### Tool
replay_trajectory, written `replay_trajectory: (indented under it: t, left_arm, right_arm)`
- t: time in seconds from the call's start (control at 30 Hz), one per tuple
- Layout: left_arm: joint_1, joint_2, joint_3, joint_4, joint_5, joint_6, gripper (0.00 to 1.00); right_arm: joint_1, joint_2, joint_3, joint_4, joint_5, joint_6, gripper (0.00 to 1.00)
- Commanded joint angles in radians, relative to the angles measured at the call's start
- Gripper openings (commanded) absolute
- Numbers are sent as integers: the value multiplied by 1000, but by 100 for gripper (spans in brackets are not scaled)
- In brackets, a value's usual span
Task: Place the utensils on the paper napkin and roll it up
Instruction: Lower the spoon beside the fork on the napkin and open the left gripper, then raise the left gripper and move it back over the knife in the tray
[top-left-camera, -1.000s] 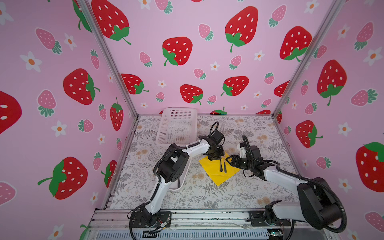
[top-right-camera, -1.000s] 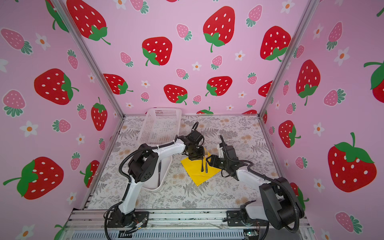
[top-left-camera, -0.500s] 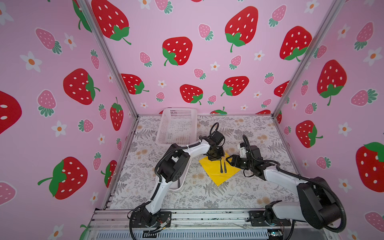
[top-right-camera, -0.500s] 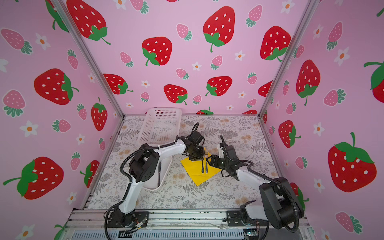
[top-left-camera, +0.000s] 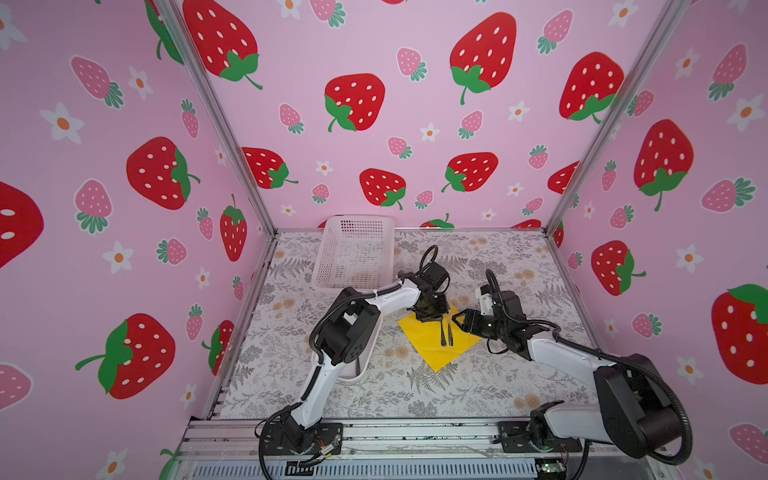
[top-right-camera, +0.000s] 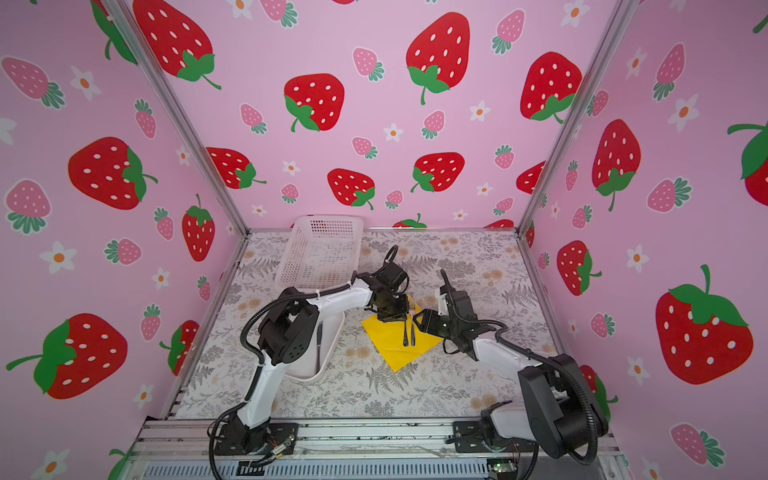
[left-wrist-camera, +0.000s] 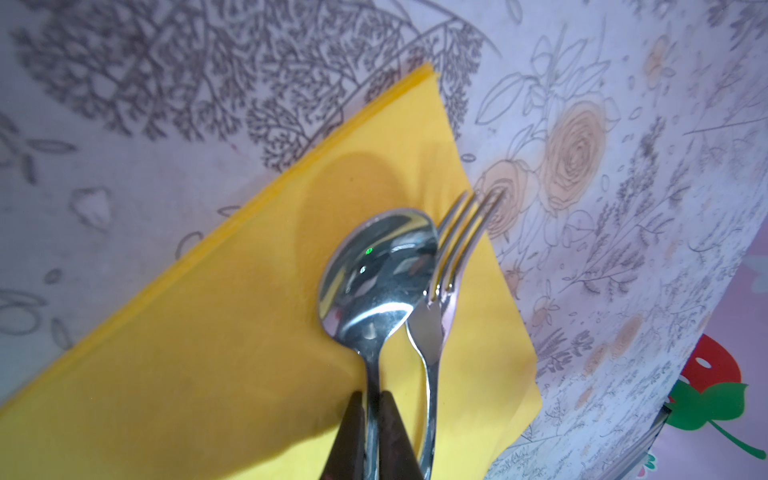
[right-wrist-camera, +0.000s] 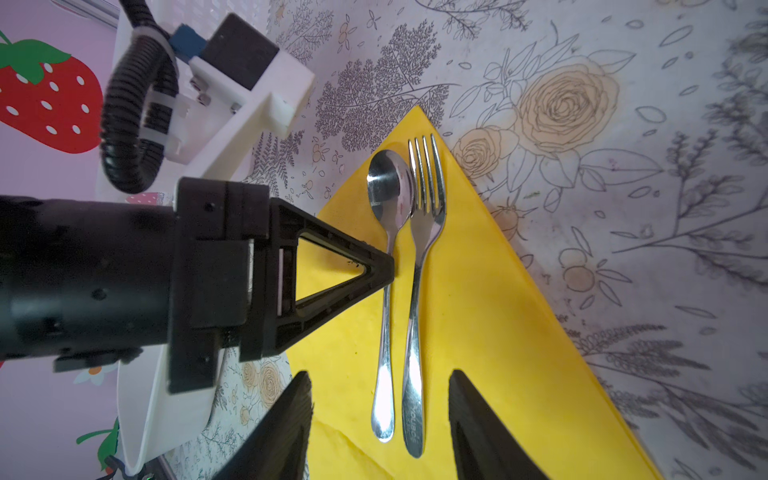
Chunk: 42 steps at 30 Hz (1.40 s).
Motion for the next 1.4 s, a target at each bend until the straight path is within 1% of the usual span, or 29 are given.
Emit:
replay_trajectory:
  t: [0.0,0.13,0.33,0.47,0.6,0.63,0.8,0.9,0.97,1.03,1.1,1.17,1.2,1.23,1.27,1.3,1.33,1.37]
  left_arm:
    - [-8,-28,32,-32,-10,29,16]
    - [-10,-71,28,-28,-22,62,24]
    - [-11,-158,-7,-23,-69,106,26]
    - [-13,-249,-69,10,-108,140,27]
    - [-13,-365,-162,57,-147,168,29]
    - [-13,-393,-181,66,-187,178,30]
    - [-13,-563,-316,135,-258,243,37]
    - [-13,-662,-383,143,-316,271,42]
    - [-13,-723,-423,148,-356,296,44]
    - [-13,-782,-467,151,-406,307,49]
    - [-11,-839,-518,151,-450,319,54]
    - [-10,-892,-562,146,-504,321,60]
    - [-10,-917,-591,144,-532,318,64]
    - [-10,-943,-619,140,-566,311,68]
    - [-7,-963,-640,131,-596,296,70]
    - [-7,-990,-660,104,-640,263,78]
    - [-6,-1016,-676,65,-686,232,90]
    - [-5,-1039,-692,40,-718,212,98]
  right_arm:
    - [-7,-24,20,-5,20,-20,55]
    - [-7,-54,23,-4,36,-19,55]
    - [-7,-145,15,3,84,-37,57]
    - [-7,-222,12,3,104,-52,60]
    - [-6,-294,23,5,101,-71,71]
    - [-7,-311,27,13,92,-81,72]
    - [-7,-380,74,2,51,-172,86]
    - [-7,-403,95,1,28,-201,99]
    - [-7,-402,107,8,-9,-214,100]
    - [-7,-394,108,36,-23,-199,100]
    - [-7,-378,115,44,-29,-145,100]
    - [-9,-366,115,54,-60,-99,100]
    - [-9,-362,95,101,-106,-72,100]
    - [-10,-357,65,195,-175,-52,100]
    - [-9,-352,39,276,-220,-25,100]
    - [-7,-343,9,356,-254,21,100]
    - [-4,-328,0,402,-274,48,100]
    - [3,-314,6,400,-276,50,100]
